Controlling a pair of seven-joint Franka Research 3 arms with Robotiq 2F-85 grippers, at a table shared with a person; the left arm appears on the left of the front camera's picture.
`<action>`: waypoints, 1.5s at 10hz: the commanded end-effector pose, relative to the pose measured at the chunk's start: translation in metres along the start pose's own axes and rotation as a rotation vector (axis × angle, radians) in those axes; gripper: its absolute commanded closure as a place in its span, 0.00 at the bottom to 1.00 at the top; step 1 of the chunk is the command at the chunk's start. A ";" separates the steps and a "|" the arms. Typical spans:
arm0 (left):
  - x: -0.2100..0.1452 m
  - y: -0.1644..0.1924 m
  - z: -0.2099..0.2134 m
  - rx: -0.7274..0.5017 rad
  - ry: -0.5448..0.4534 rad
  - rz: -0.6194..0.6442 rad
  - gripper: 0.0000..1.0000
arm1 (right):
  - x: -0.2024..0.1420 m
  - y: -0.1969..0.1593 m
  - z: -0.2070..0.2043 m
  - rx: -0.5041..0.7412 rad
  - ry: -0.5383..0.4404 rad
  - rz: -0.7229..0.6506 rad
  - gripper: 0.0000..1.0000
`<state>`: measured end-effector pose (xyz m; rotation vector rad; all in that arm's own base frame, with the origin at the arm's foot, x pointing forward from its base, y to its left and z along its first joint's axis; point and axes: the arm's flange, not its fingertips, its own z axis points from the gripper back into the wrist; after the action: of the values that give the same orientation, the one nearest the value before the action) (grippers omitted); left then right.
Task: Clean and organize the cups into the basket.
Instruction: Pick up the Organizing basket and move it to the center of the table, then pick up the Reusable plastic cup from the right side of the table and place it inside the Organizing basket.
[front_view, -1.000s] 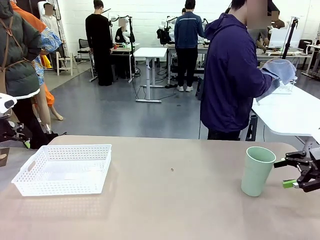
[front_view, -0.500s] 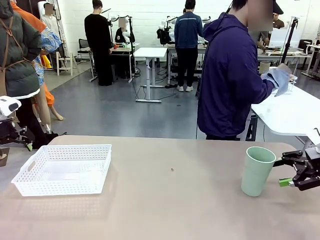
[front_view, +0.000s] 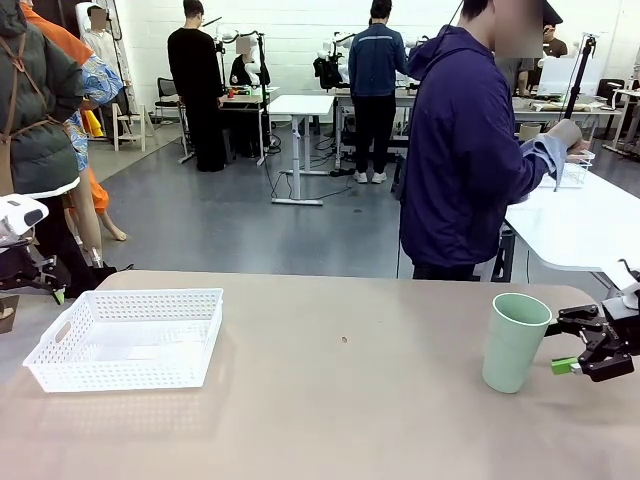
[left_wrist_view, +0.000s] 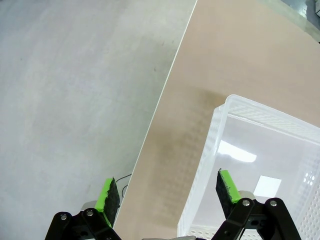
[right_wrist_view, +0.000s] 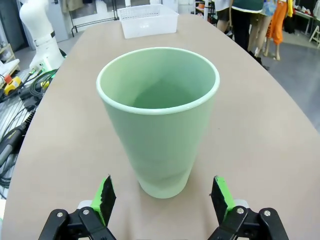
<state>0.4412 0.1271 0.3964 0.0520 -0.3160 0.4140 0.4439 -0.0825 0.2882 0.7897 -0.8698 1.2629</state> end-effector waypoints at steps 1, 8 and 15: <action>0.001 0.001 0.002 -0.026 0.003 -0.005 0.00 | 0.000 0.001 0.001 0.000 0.000 0.026 0.00; -0.015 -0.037 -0.028 0.150 -0.097 -0.028 0.00 | -0.010 -0.012 -0.026 0.049 -0.027 0.007 0.00; -0.012 -0.059 -0.061 0.222 -0.050 -0.056 0.00 | -0.014 -0.028 -0.059 0.101 -0.074 -0.022 0.00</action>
<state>0.4654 0.0821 0.3449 0.2570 -0.3042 0.3514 0.4666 -0.0492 0.2526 0.9287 -0.8383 1.2823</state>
